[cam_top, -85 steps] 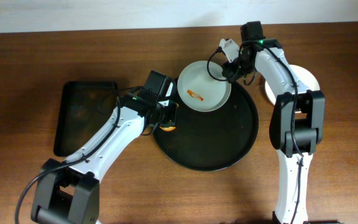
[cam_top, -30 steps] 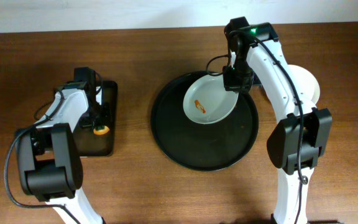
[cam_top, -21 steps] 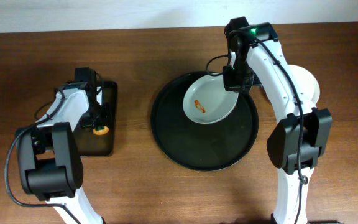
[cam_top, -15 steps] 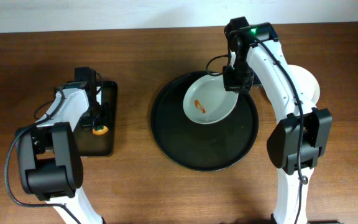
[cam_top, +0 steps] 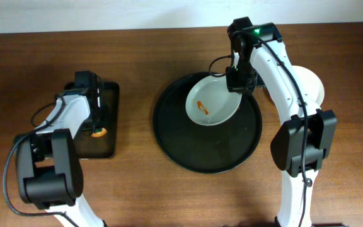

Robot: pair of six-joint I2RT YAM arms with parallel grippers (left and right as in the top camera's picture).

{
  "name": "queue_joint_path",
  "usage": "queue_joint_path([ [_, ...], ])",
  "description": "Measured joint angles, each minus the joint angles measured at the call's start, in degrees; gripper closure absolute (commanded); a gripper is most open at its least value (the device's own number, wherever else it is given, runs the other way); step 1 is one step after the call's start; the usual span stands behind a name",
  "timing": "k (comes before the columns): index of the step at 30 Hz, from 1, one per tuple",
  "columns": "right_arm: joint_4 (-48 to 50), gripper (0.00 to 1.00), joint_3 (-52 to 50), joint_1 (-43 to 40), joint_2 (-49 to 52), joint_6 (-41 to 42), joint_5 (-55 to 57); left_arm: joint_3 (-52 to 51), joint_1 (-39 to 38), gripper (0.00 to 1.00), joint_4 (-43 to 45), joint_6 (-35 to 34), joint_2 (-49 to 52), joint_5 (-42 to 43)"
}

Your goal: Clean dirty plates on tray and stack at the side

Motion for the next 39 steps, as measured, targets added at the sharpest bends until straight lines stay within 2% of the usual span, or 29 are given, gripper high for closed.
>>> queue_joint_path([
  [11, 3.2, 0.96, 0.0, 1.2, 0.0, -0.5, 2.6, 4.5, 0.0, 1.0, -6.8, -0.2, -18.7, 4.9],
  [14, 6.6, 0.96, -0.3, 3.8, 0.0, -0.6, 5.1, 4.4, 0.1, 1.0, -9.2, -0.2, -18.5, 6.1],
  [19, 11.9, 0.96, -6.4, 7.0, -0.9, -0.6, 6.8, 4.4, 0.1, 1.0, -9.8, -0.2, -18.5, 7.4],
  [23, 12.4, 0.96, -11.3, 7.1, -0.9, -0.5, 7.0, 4.4, 0.1, 1.0, -9.8, -0.2, -18.5, 7.6],
  [27, 12.0, 0.96, -11.3, 7.2, -2.3, -0.4, 7.8, 4.4, 0.1, 1.0, -9.8, -0.2, -18.5, 7.6],
  [34, 9.6, 0.96, -11.8, 7.6, -11.7, 1.1, 12.3, 4.4, 0.1, 1.0, -9.8, -0.2, -18.5, 7.6],
  [39, 18.7, 0.96, -22.4, 7.6, -18.8, 1.9, 13.2, 4.4, 0.1, 1.0, -9.9, -0.2, -18.5, 7.7],
])
